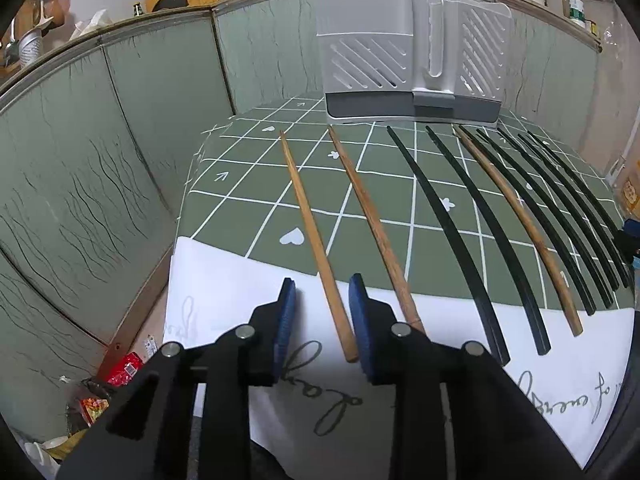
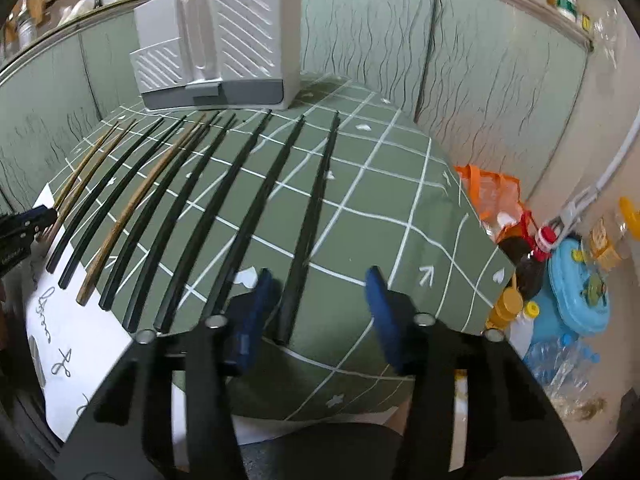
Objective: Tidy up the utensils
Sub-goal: 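Lower and close the left tool on a wooden chopstick while the right tool grasps a black chopstick, then lift both held chopsticks and carry them toward the white utensil holder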
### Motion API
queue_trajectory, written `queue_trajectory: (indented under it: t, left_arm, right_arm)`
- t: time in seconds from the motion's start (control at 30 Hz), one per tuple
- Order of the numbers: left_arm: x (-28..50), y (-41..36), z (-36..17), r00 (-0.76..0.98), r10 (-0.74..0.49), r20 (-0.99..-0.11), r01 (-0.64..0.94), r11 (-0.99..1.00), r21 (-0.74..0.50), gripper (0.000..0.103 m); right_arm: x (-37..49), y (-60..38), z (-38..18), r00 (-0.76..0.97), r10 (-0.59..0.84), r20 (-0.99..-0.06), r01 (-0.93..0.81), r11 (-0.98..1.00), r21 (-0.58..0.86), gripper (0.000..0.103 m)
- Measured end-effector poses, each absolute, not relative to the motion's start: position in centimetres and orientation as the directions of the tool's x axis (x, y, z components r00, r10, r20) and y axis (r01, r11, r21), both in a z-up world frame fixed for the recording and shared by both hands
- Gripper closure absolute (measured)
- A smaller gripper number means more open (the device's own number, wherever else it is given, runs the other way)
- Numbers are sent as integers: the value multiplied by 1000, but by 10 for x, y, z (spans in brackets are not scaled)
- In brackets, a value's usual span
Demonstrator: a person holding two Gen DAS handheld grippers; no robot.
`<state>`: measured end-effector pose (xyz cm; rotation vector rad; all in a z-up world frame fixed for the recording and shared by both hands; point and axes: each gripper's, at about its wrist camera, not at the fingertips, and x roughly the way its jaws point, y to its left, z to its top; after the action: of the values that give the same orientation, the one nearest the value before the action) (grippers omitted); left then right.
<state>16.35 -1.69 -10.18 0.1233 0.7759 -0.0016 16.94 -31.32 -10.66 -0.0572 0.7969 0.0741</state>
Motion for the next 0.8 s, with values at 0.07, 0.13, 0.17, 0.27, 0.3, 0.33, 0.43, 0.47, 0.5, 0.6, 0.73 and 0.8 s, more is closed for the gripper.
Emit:
queue_trajectory:
  t: [0.07, 0.13, 0.17, 0.27, 0.3, 0.33, 0.43, 0.47, 0.5, 0.6, 0.73, 0.8]
  left_arm:
    - [163, -18, -102, 719, 47, -693, 36, 994, 105, 78]
    - [161, -19, -103, 725, 49, -687, 23, 995, 96, 81]
    - [161, -20, -103, 726, 51, -686, 20, 995, 96, 82]
    - [160, -21, -104, 731, 67, -679, 1, 995, 100, 88]
    - [160, -20, -104, 732, 75, -677, -7, 995, 103, 93]
    - [159, -19, -104, 734, 82, -675, -15, 994, 105, 95]
    - [158, -13, -104, 739, 57, -671, -17, 998, 66, 95]
    - [158, -13, -104, 740, 53, -670, -14, 998, 64, 95]
    - [158, -13, -104, 740, 52, -670, -12, 998, 63, 95]
    - [158, -9, -102, 738, 39, -673, -12, 999, 45, 95]
    - [153, -2, -91, 756, 34, -653, -11, 999, 39, 95]
    - [150, 3, -81, 763, 26, -646, -11, 1000, 27, 95]
  right_arm:
    - [170, -309, -106, 698, 47, -714, -100, 994, -32, 80]
    - [170, -305, -107, 698, 53, -714, -116, 992, -40, 89]
    - [170, -304, -107, 699, 56, -713, -120, 992, -40, 92]
    - [170, -301, -108, 700, 52, -712, -124, 991, -50, 94]
    - [170, -302, -108, 698, 58, -713, -121, 992, -37, 95]
    - [170, -304, -108, 697, 66, -714, -116, 993, -22, 96]
    - [170, -305, -108, 696, 70, -715, -94, 996, 6, 97]
    - [170, -306, -108, 696, 70, -714, -87, 996, 13, 97]
    - [170, -307, -108, 697, 72, -714, -78, 997, 25, 97]
    - [169, -308, -106, 699, 79, -710, -68, 997, 43, 97]
    - [163, -308, -96, 715, 84, -694, -69, 996, 49, 97]
    - [160, -310, -90, 725, 87, -684, -64, 996, 59, 97]
